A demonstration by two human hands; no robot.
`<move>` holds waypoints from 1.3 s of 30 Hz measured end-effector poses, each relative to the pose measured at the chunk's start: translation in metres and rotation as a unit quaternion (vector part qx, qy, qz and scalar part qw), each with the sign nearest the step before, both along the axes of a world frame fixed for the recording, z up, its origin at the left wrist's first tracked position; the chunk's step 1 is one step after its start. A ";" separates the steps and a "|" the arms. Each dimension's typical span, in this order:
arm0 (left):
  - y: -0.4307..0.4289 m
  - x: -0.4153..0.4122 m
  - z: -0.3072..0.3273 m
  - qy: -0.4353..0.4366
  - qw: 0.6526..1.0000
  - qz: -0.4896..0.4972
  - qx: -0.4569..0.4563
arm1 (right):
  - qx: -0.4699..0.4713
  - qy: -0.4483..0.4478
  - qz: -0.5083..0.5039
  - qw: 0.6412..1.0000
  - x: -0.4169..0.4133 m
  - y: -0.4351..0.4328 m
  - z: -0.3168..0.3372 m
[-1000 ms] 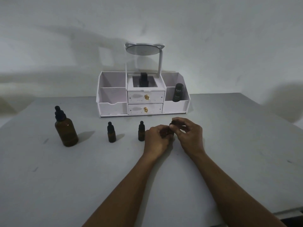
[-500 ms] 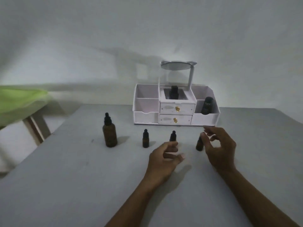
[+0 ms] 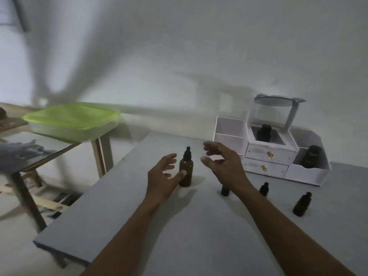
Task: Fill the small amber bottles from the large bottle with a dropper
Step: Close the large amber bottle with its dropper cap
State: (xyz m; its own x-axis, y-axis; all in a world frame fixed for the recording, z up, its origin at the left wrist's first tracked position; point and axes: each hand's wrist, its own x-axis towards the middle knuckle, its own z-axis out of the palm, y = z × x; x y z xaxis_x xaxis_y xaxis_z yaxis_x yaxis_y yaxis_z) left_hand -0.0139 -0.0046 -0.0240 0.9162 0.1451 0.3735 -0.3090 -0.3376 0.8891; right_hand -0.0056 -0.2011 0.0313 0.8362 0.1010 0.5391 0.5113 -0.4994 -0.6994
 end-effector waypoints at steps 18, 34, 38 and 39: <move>-0.006 0.024 -0.024 0.005 0.998 -0.047 -0.030 | -0.043 0.041 0.032 0.998 0.053 0.032 -0.008; -0.007 0.023 -0.022 0.023 0.997 -0.045 -0.060 | -0.051 -0.008 0.063 0.997 0.051 0.033 -0.003; -0.008 0.024 -0.021 0.027 0.997 -0.043 -0.054 | -0.051 -0.016 0.040 0.998 0.054 0.034 -0.002; -0.009 0.023 -0.021 0.028 0.997 -0.042 -0.052 | -0.049 -0.015 0.036 0.998 0.053 0.035 -0.002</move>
State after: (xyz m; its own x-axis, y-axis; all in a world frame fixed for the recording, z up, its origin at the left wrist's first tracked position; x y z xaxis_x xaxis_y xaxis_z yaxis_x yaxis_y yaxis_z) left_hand 0.0094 -0.0133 -0.0449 0.9461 0.1017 0.3075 -0.2806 -0.2167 0.9350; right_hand 0.0478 -0.1659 0.0290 0.8080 0.2135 0.5492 0.5689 -0.5254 -0.6327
